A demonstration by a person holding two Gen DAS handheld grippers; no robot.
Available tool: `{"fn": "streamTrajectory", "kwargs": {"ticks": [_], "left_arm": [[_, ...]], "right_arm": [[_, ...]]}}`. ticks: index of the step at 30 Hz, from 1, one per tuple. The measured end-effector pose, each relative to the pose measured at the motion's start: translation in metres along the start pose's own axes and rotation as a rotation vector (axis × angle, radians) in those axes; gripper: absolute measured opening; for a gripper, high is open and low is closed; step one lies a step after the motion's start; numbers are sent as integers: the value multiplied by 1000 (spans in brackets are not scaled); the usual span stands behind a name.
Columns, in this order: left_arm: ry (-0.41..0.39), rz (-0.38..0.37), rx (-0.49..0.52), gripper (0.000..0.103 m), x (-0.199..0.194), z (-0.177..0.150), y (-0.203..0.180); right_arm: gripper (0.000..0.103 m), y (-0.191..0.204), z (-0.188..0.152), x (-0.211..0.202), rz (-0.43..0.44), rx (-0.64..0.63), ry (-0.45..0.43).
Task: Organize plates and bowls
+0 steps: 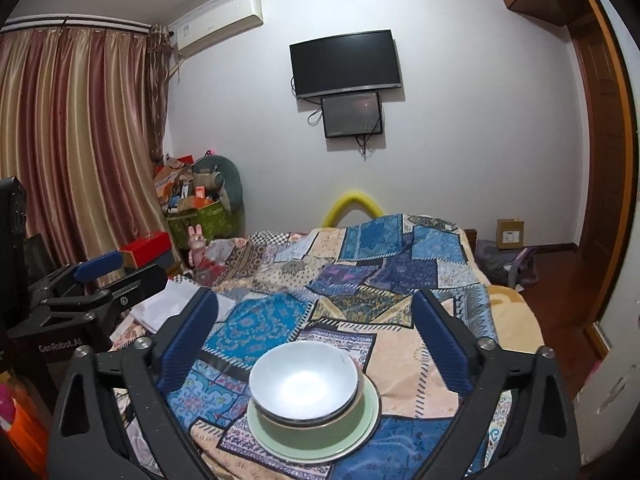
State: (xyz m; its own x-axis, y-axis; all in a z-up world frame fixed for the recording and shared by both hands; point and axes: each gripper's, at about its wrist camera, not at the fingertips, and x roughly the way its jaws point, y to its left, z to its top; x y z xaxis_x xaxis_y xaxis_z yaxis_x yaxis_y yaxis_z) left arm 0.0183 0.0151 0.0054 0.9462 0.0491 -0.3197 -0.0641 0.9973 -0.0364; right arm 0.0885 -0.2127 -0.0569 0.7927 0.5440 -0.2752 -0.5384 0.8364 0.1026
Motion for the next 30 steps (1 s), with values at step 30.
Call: {"fn": "streamTrajectory", "kwargs": {"ticks": [30], "left_arm": [[-16,-22,-3,103,-4,2,-3]], "right_arm": [[103,1,-2,-8,-11,-3,-16]]}}
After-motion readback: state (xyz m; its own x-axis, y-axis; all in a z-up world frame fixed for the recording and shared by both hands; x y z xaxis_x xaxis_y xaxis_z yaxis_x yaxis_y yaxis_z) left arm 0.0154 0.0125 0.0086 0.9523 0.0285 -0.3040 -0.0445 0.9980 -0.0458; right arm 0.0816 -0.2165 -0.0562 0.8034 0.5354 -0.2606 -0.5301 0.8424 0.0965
